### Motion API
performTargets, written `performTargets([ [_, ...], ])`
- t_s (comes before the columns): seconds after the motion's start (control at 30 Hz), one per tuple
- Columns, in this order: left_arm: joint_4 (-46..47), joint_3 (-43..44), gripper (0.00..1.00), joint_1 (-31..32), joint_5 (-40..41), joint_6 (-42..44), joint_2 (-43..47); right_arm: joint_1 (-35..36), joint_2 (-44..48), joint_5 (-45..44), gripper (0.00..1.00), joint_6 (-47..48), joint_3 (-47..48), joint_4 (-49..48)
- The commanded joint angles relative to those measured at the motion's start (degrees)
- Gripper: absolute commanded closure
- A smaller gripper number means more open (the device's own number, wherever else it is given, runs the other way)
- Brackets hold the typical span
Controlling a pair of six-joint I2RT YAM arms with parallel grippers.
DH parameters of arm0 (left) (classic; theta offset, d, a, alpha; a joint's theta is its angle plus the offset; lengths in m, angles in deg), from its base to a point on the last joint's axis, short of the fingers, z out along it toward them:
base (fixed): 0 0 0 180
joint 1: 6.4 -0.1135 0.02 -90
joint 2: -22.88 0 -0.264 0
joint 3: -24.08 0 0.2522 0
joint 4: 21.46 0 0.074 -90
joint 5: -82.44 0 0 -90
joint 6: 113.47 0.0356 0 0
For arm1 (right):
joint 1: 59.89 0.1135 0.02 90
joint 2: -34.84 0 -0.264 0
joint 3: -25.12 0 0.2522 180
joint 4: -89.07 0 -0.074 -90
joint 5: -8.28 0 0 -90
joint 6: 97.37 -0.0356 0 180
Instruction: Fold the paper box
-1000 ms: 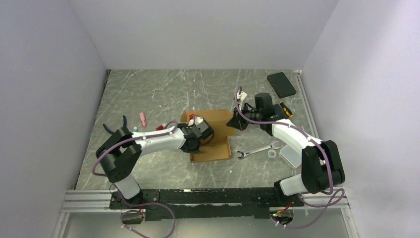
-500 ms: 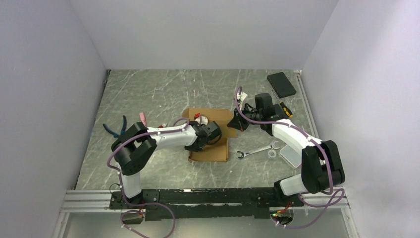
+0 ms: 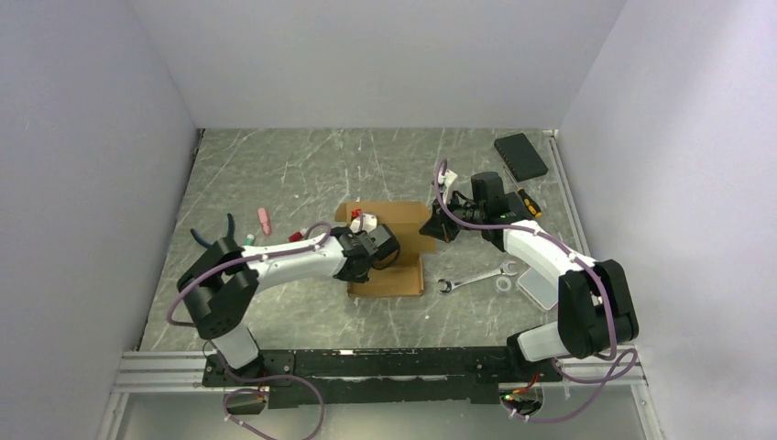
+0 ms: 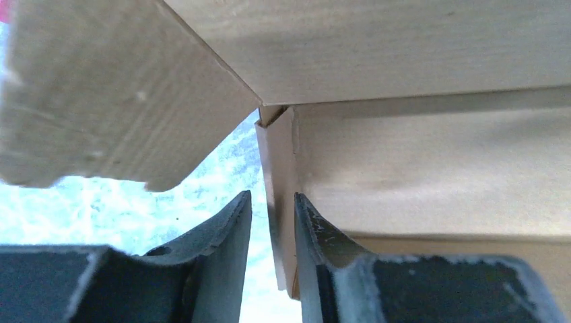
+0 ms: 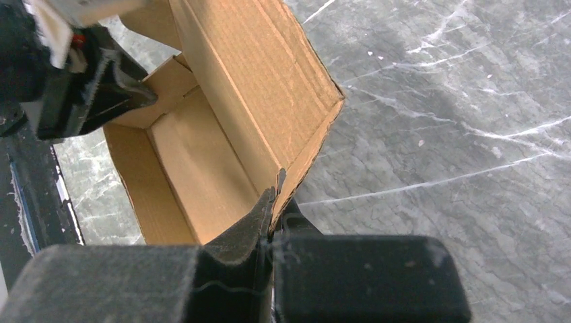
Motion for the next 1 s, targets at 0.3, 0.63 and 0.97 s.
performTargets([
  [0.3, 7.37, -5.43, 0.47, 0.48, -5.99, 2.12, 15.49, 0.28, 2.30, 1.50, 1.00, 0.98, 2.36, -1.60],
  [0.63, 16.54, -19.15, 0.29, -9.09, -19.80, 8.63, 38.41, -0.28, 2.98, 2.75, 0.72, 0.58, 2.63, -1.34],
  [0.97, 14.35, -23.93, 0.22, -27.57, -28.25, 10.01, 46.87, -2.08, 4.52, 5.82, 0.50, -0.01, 2.59, -1.14],
])
